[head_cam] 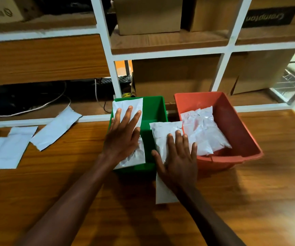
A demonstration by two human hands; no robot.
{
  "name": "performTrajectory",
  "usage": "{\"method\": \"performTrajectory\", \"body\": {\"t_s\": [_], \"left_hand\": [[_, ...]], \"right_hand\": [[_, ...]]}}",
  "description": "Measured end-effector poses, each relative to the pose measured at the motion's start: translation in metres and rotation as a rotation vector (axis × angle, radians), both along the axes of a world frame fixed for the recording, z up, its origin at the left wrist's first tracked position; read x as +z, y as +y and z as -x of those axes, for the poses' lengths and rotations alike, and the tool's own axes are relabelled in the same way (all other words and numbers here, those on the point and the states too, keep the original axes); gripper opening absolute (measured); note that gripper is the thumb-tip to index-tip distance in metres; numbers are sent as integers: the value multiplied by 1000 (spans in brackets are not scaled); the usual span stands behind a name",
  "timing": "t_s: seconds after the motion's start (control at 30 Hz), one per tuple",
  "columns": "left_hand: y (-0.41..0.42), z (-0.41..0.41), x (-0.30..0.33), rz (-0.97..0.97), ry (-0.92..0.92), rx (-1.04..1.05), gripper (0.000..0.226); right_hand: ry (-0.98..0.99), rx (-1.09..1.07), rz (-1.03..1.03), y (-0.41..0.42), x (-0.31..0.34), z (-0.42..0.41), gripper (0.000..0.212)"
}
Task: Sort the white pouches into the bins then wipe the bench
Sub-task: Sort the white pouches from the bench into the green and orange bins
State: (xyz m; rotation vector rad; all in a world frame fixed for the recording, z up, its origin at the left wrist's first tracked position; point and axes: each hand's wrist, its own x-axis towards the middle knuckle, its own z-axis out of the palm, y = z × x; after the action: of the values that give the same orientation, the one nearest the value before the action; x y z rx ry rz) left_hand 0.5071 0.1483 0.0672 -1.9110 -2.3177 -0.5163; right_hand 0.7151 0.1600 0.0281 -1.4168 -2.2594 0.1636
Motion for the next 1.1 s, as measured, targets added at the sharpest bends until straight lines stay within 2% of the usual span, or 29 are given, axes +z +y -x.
{"method": "performTrajectory", "body": {"t_s": [0.1,0.23,0.47,0.73,0.9,1.1], "left_hand": [[0,7,-1,-14,9,-12,58],[3,14,-1,-26,1,-33,58],[34,20,-11,0,-9,-85,59],[85,38,-53,338,24,-84,58],[80,47,-75,412,-17,-12,59],[89,45,-96,531,94,12,61]], "right_hand": [[-44,17,-13,0,-2,1,77],[12,42,-13,2,-1,6,62],[105,6,-1,13,16,17,58],[119,-10,-52,35,36,25,52],[122,3,-59,48,40,30,54],[130,23,-35,61,45,34,55]]}}
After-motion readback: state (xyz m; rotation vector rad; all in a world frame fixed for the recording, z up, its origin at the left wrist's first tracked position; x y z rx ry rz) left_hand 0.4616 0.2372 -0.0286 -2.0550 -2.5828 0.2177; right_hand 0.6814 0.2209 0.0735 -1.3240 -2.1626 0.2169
